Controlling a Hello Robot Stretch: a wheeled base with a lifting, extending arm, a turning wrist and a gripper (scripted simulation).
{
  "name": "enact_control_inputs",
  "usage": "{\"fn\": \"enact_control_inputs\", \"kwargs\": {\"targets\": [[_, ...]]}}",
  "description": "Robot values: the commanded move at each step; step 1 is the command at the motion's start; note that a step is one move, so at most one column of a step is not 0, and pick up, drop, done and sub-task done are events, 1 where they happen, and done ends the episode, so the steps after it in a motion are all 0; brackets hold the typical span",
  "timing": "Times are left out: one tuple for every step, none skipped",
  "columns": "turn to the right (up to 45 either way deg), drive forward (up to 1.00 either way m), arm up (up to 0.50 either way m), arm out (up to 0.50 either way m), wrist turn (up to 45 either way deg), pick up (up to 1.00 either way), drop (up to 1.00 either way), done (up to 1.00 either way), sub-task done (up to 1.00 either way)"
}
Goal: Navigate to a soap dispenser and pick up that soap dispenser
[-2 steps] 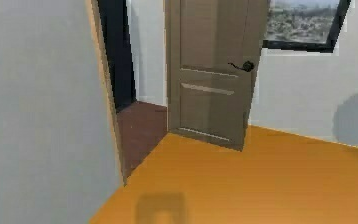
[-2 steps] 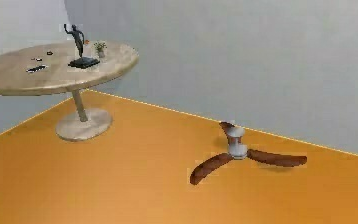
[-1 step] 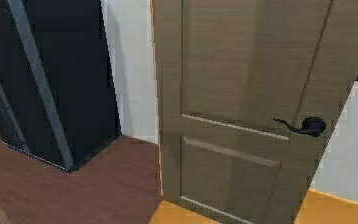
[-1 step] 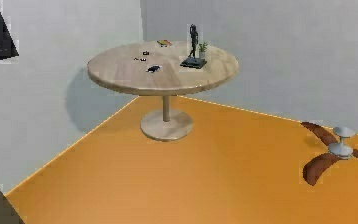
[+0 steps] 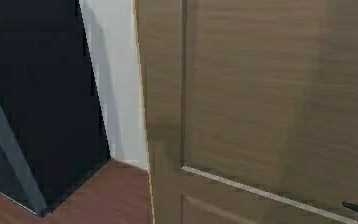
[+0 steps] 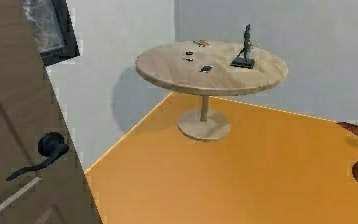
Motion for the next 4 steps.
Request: {"fn": "enact_control_inputs", "kwargs": {"targets": [[-45.0, 0.00, 0.00, 0.00, 0.0, 0.00, 0.00, 0.00, 0.00], [-12.0, 0.00, 0.00, 0.00, 0.0, 0.00, 0.00, 0.00, 0.00], [-3.0, 0.00, 0.00, 0.00, 0.0, 0.00, 0.00, 0.00, 0.00], [0.0, 0.30, 0.00, 0.00, 0.0, 0.00, 0.00, 0.00, 0.00]]}}
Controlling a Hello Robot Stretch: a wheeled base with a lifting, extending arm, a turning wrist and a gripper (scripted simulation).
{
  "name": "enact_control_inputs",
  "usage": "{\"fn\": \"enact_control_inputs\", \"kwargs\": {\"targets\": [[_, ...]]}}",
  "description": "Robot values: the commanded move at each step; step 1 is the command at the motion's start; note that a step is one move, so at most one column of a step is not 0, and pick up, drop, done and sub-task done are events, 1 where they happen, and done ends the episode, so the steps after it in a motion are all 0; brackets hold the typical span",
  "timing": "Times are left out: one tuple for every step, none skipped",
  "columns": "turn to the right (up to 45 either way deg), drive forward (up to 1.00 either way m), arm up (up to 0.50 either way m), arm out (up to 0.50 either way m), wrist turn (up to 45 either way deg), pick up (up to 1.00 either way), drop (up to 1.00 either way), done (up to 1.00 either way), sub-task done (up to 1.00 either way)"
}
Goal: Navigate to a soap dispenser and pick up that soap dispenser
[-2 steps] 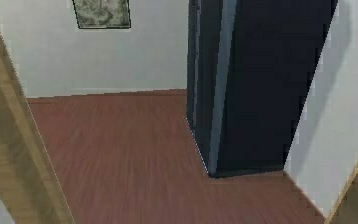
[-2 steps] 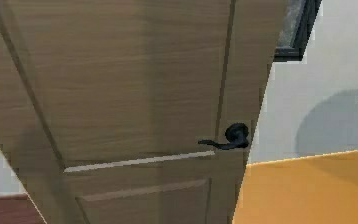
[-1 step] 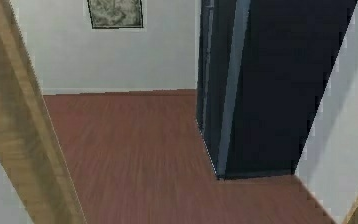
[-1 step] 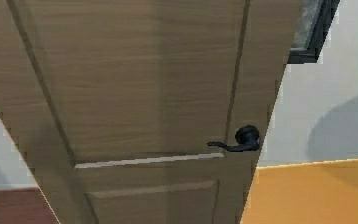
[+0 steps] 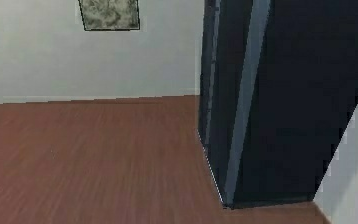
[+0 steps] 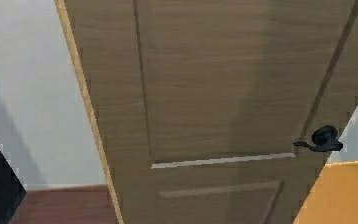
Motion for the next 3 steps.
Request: {"fn": "enact_control_inputs", "kwargs": {"targets": [[0.0, 0.30, 0.00, 0.00, 0.0, 0.00, 0.00, 0.00, 0.00], [-45.0, 0.00, 0.00, 0.00, 0.0, 0.00, 0.00, 0.00, 0.00], [0.0, 0.25, 0.00, 0.00, 0.0, 0.00, 0.00, 0.00, 0.00]]}}
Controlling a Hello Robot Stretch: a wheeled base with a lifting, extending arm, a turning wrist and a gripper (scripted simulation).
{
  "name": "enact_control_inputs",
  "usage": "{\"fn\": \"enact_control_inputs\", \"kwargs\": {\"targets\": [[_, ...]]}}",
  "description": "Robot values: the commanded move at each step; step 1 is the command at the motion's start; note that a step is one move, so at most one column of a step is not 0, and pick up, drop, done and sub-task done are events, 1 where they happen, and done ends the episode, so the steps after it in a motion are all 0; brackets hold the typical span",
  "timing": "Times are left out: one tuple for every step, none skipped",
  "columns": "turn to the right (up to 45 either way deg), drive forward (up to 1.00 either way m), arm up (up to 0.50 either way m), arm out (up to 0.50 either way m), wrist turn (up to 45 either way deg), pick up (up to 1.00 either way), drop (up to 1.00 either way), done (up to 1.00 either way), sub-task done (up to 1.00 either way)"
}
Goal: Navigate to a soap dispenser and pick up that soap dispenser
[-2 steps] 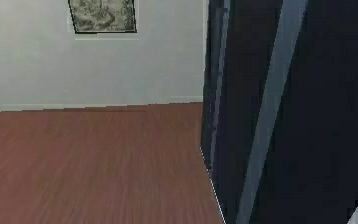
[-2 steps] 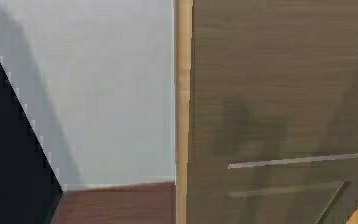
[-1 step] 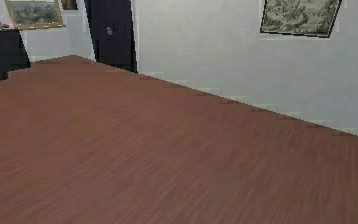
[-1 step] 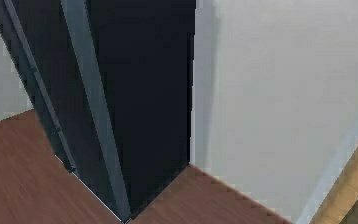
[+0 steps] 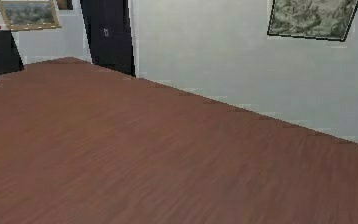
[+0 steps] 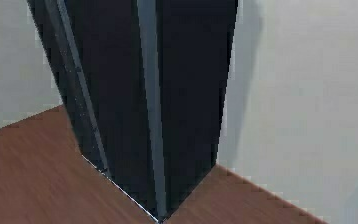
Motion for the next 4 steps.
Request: {"fn": "enact_control_inputs", "kwargs": {"targets": [[-39.0, 0.00, 0.00, 0.00, 0.0, 0.00, 0.00, 0.00, 0.00], [0.0, 1.00, 0.00, 0.00, 0.0, 0.00, 0.00, 0.00, 0.00], [-3.0, 0.00, 0.00, 0.00, 0.0, 0.00, 0.00, 0.00, 0.00], [0.0, 1.00, 0.00, 0.00, 0.0, 0.00, 0.00, 0.00, 0.00]]}}
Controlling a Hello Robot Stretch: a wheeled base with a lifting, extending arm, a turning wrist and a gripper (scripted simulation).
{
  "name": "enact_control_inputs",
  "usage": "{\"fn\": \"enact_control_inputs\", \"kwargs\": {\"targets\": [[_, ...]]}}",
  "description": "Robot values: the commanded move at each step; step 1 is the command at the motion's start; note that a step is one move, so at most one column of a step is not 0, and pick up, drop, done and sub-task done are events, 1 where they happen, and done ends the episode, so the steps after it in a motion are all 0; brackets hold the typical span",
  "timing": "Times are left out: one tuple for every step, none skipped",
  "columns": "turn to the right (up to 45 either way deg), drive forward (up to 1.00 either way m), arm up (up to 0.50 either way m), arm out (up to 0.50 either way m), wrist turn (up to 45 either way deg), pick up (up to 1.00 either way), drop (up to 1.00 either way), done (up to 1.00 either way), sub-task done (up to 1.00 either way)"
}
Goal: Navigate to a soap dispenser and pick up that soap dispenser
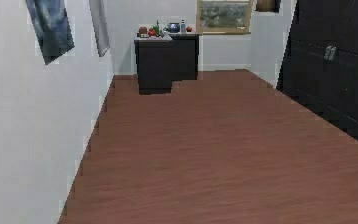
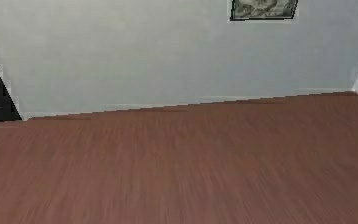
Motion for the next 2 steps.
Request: {"fn": "enact_control_inputs", "kwargs": {"targets": [[0.0, 1.00, 0.00, 0.00, 0.0, 0.00, 0.00, 0.00, 0.00], [0.0, 1.00, 0.00, 0.00, 0.0, 0.00, 0.00, 0.00, 0.00]]}}
